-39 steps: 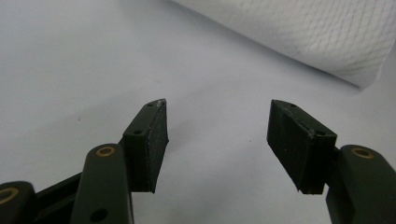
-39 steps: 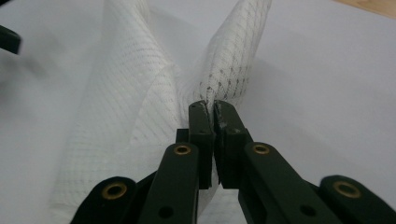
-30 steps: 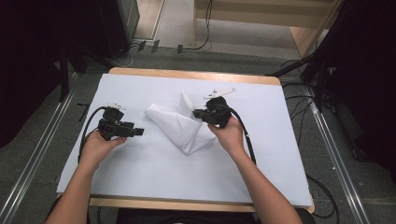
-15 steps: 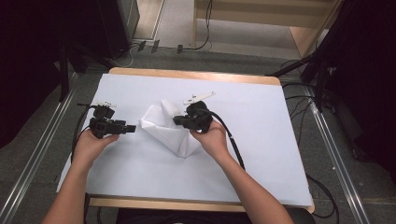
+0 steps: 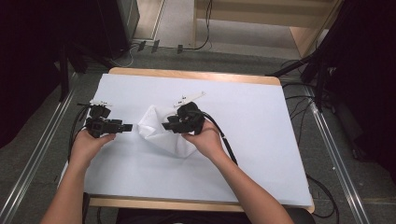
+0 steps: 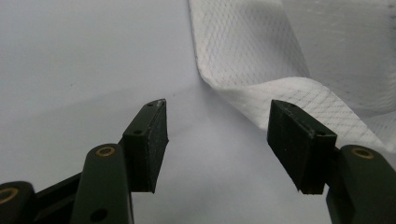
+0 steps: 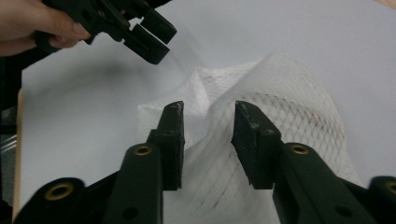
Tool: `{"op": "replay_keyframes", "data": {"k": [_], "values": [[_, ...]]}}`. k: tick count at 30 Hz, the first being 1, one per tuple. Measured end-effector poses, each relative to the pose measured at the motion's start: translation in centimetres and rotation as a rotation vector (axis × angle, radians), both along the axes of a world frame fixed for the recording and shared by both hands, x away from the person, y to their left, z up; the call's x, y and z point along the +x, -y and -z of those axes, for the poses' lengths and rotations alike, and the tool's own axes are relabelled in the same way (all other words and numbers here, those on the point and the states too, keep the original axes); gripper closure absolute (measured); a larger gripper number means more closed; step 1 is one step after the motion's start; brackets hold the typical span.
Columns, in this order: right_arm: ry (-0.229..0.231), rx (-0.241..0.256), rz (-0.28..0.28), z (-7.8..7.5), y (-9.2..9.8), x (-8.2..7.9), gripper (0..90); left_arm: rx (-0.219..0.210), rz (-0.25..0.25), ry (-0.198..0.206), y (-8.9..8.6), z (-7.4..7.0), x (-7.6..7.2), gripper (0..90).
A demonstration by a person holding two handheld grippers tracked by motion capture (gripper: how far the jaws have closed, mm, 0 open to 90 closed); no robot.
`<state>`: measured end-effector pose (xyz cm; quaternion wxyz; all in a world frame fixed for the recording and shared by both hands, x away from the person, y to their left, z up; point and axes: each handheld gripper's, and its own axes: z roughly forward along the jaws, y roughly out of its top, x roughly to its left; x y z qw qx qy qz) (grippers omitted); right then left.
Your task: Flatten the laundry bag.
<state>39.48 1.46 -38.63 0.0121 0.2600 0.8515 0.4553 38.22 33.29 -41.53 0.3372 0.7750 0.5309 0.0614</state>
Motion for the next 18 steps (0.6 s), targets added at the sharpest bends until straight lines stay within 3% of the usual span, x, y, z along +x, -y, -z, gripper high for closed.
{"op": "replay_keyframes", "data": {"k": [5, 9, 13, 18], "values": [[0.009, 0.018, 0.017, -1.1, 1.5, 0.0, 61.7, -0.002, -0.001, 0.002, 0.1, 0.0, 0.0, 39.0], [0.011, 0.017, 0.044, -1.4, 3.2, 0.0, 67.3, 0.005, 0.001, 0.0, 0.2, 0.1, 0.1, 39.2], [0.001, 0.004, 0.08, -0.7, 4.9, 0.2, 78.7, 0.011, 0.008, 0.001, 0.3, 0.1, 0.2, 39.2], [-0.036, -0.005, 0.12, 0.8, 6.2, 0.6, 85.2, 0.011, 0.015, 0.002, 0.4, -0.1, 0.3, 39.2]]}}
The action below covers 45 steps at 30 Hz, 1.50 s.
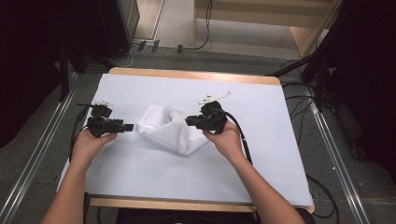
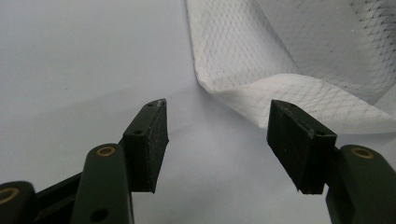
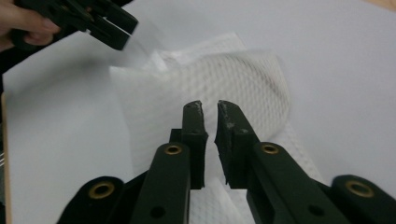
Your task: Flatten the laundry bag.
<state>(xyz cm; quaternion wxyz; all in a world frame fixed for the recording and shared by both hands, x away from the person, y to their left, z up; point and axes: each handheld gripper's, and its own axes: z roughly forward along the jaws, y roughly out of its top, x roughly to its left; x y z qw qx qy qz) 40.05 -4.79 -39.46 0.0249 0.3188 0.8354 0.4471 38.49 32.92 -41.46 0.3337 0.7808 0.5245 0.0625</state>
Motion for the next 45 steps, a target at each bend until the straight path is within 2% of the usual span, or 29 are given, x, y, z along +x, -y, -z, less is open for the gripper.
{"op": "replay_keyframes", "data": {"k": [1, 3, 5, 6, 9, 21, 22, 26, 29, 31, 33, 35, 36, 39, 42, 44, 45], "values": [[-0.021, -0.018, 0.019, 1.0, 0.3, 0.4, 87.3, -0.008, 0.004, 0.001, 0.1, -0.2, 0.1, 39.4], [-0.026, -0.045, 0.026, 1.7, 0.2, 0.7, 88.8, -0.008, 0.008, 0.007, 0.1, -0.4, 0.2, 39.3], [-0.032, -0.049, 0.032, 2.1, 0.2, 0.9, 89.1, -0.005, 0.012, 0.013, 0.1, -0.8, 0.4, 39.3], [-0.052, -0.057, 0.038, 2.9, -0.1, 1.2, 89.5, -0.015, 0.012, 0.015, 0.0, -1.0, 0.4, 39.3], [-0.076, -0.066, 0.023, 3.7, -0.9, 1.3, 89.5, -0.022, 0.014, 0.017, 0.0, -1.2, 0.5, 39.3], [-0.065, -0.049, -0.048, 4.0, -5.0, 0.5, 89.5, -0.027, 0.006, 0.025, -0.4, -1.4, 0.4, 39.2], [-0.071, -0.041, -0.065, 4.1, -5.9, 0.2, 89.4, -0.028, 0.006, 0.025, -0.4, -1.4, 0.4, 39.2], [-0.072, -0.046, -0.089, 4.4, -7.0, -0.2, 89.5, -0.027, 0.007, 0.022, -0.2, -1.4, 0.4, 39.1], [-0.092, -0.054, -0.121, 4.9, -8.0, -0.6, 89.5, -0.027, 0.017, 0.023, 0.1, -1.4, 0.4, 39.0], [-0.106, -0.054, -0.134, 5.0, -8.2, -0.9, 89.3, -0.041, 0.025, 0.028, 0.5, -1.5, 0.4, 38.8], [-0.098, -0.053, -0.139, 4.6, -8.1, -1.1, 87.6, -0.045, 0.027, 0.027, 0.8, -1.5, 0.4, 38.7], [-0.088, -0.039, -0.144, 4.1, -7.7, -1.2, 85.5, -0.041, 0.041, 0.024, 1.4, -1.5, 0.5, 38.5], [-0.087, -0.039, -0.141, 3.8, -7.5, -1.2, 84.4, -0.04, 0.063, 0.021, 2.2, -1.4, 0.5, 38.5], [-0.08, -0.043, -0.139, 3.4, -6.9, -1.2, 83.3, -0.036, 0.08, 0.022, 3.0, -1.4, 0.6, 38.4], [-0.058, -0.039, -0.122, 2.7, -5.3, -1.3, 80.5, -0.032, 0.097, 0.018, 3.9, -1.2, 0.8, 36.7], [-0.054, -0.042, -0.116, 2.6, -5.0, -1.3, 79.9, -0.038, 0.102, 0.018, 4.4, -1.2, 0.9, 35.9], [-0.047, -0.045, -0.104, 2.4, -4.3, -1.2, 78.9, -0.04, 0.106, 0.019, 4.5, -1.2, 1.0, 32.9]]}}
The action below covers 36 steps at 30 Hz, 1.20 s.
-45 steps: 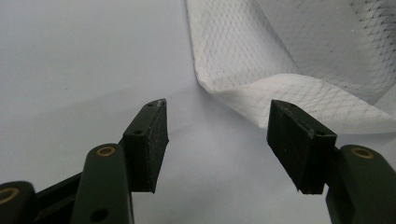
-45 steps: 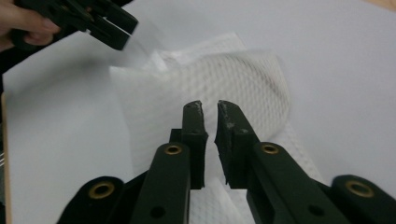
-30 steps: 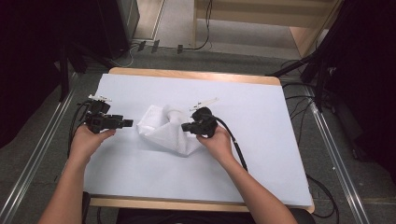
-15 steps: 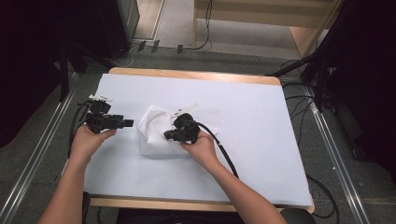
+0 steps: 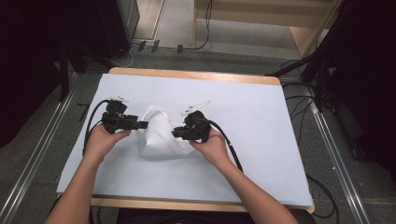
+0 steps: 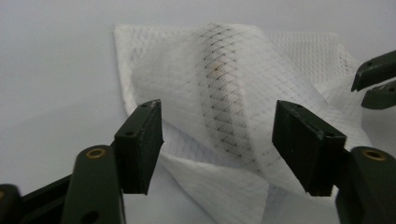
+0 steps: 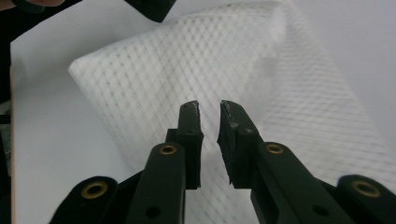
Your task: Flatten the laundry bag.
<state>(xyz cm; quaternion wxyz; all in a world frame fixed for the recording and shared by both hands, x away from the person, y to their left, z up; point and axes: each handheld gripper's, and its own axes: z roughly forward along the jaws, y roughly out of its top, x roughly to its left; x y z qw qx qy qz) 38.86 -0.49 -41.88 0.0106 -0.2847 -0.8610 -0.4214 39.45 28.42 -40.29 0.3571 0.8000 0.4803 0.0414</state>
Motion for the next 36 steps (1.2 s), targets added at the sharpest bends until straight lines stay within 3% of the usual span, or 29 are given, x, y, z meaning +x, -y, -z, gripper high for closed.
{"op": "replay_keyframes", "data": {"k": [5, 8, 12, 16, 19, 26, 28, 30, 36], "values": [[0.006, 0.009, 0.052, 0.2, 2.3, 0.8, 76.6, -0.028, 0.005, -0.012, 0.7, 0.3, 0.5, 28.0], [0.013, -0.009, 0.088, 0.5, 3.6, 1.4, 75.1, -0.007, 0.01, -0.022, 1.0, 0.8, 0.8, 27.3], [0.016, -0.031, 0.126, 1.1, 4.9, 2.2, 72.9, -0.025, 0.016, -0.051, 1.4, 1.7, 1.2, 27.6], [0.027, -0.046, 0.166, 1.8, 6.3, 3.1, 69.5, 0.003, 0.025, -0.056, 1.9, 2.2, 1.3, 30.4], [0.016, -0.047, 0.206, 2.2, 7.2, 3.8, 67.4, 0.016, 0.034, -0.051, 2.1, 2.5, 1.3, 36.6], [0.028, -0.11, 0.253, 3.9, 8.3, 5.1, 60.8, 0.019, 0.046, -0.067, 2.2, 2.7, 1.2, 50.6], [0.01, -0.108, 0.267, 4.3, 8.5, 5.4, 60.6, 0.023, 0.048, -0.074, 2.3, 2.8, 1.2, 54.3], [-0.005, -0.116, 0.274, 4.7, 8.6, 5.5, 60.7, 0.02, 0.049, -0.091, 2.4, 2.8, 1.2, 59.5], [0.006, -0.123, 0.25, 4.9, 8.3, 5.4, 62.0, 0.011, 0.053, -0.12, 2.5, 3.0, 1.3, 74.1]]}}
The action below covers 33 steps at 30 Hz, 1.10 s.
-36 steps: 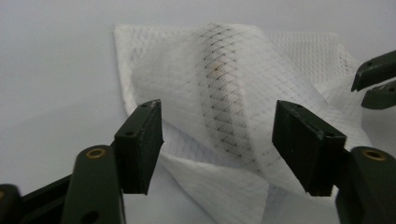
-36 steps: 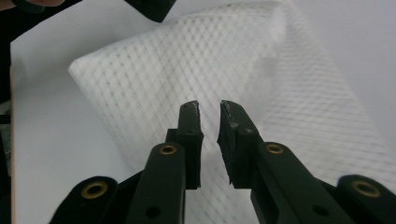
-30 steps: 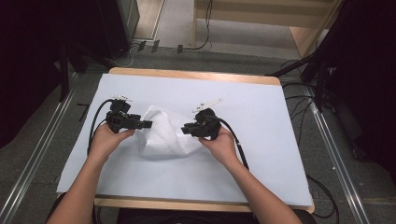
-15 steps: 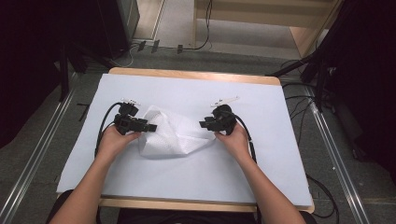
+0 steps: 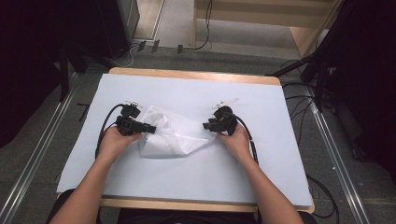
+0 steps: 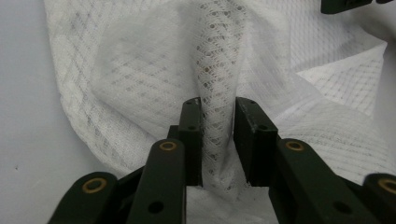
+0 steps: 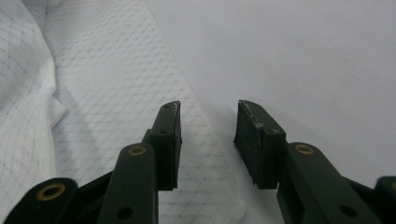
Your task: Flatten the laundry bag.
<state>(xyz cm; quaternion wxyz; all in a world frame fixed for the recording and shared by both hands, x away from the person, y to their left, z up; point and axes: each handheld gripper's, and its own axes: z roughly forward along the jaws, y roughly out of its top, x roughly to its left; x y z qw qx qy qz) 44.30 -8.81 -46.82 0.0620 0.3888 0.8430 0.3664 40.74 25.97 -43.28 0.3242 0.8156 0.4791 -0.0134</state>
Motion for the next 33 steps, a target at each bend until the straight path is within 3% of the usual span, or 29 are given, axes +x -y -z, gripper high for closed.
{"op": "replay_keyframes", "data": {"k": [6, 9, 12, 18, 25, 33], "values": [[0.022, -0.032, -0.032, -0.1, -0.8, -0.8, 68.8, -0.014, 0.0, 0.003, 0.0, -0.1, 0.0, 80.7], [0.061, -0.063, -0.027, 0.0, -1.0, -1.1, 78.7, -0.018, 0.003, 0.006, 0.0, -0.2, -0.1, 82.8], [0.032, -0.041, -0.035, 0.0, -0.8, -1.1, 90.0, -0.022, 0.002, 0.013, 0.0, -0.3, -0.1, 84.5], [0.031, -0.068, -0.005, -0.3, -0.7, -1.0, 90.0, -0.059, -0.013, 0.066, -0.4, -1.2, -0.3, 85.9], [0.033, -0.039, 0.077, -0.9, 1.5, -0.2, 90.0, -0.087, -0.041, 0.159, -1.0, -2.3, -0.8, 86.1], [0.023, -0.019, 0.165, -1.1, 4.3, 0.6, 90.0, -0.134, -0.035, 0.175, -1.0, -2.9, -1.2, 86.6]]}}
